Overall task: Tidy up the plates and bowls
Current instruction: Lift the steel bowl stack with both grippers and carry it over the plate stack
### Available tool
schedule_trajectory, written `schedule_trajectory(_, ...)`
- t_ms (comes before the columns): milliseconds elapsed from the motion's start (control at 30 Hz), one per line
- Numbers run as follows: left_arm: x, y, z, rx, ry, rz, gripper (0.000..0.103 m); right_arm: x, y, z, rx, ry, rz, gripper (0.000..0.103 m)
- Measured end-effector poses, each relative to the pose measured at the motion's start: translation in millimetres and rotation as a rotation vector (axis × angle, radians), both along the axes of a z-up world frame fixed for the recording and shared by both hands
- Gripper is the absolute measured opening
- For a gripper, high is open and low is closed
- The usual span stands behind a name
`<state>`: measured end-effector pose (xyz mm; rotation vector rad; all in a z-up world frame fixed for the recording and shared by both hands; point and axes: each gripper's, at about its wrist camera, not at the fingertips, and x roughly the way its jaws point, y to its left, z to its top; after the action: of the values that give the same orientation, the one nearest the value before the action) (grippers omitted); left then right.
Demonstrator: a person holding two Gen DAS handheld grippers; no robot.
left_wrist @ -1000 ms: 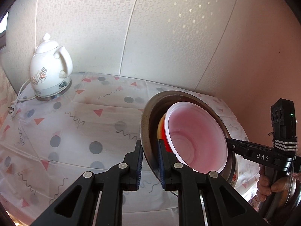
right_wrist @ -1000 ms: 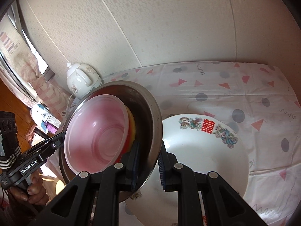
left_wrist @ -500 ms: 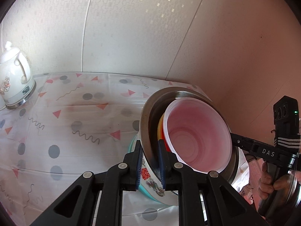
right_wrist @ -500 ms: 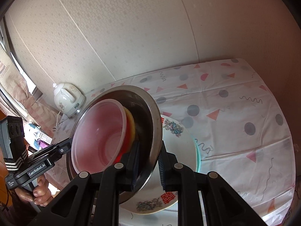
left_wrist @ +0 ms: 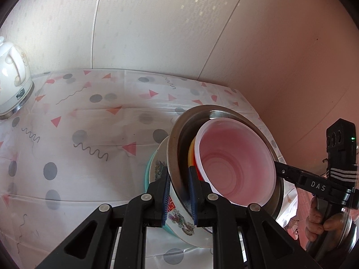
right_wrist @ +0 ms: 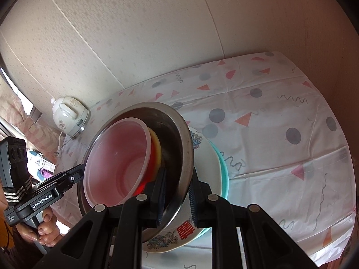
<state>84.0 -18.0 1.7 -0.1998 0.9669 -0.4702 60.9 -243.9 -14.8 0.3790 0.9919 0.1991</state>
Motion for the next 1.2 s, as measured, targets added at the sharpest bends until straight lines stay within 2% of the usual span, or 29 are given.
schedule_trajectory(200,1.1,-3.3,-14.4,0.006,0.041,-0.009,0.016,-2.2,-0.9,-13.2,-0.007,0.043,-0.007,0.019)
schedule_trajectory(567,-0.4,-8.5,-24.9,0.034,0.058,-0.016,0.016,-1.4,-2.4,-32.7,-0.008,0.092,-0.019,0.019)
schedule_trajectory(1033,-1.1,-9.4,-26.0,0.024,0.084,-0.017,0.016,-4.5,-8.3,-27.7,0.024,0.09,-0.031,0.022)
schedule_trajectory(1200,-0.2,-3.7,-24.8,-0.008,0.095,-0.005,0.016,-7.2,-9.9,-28.2,0.036,0.092,-0.028,0.022)
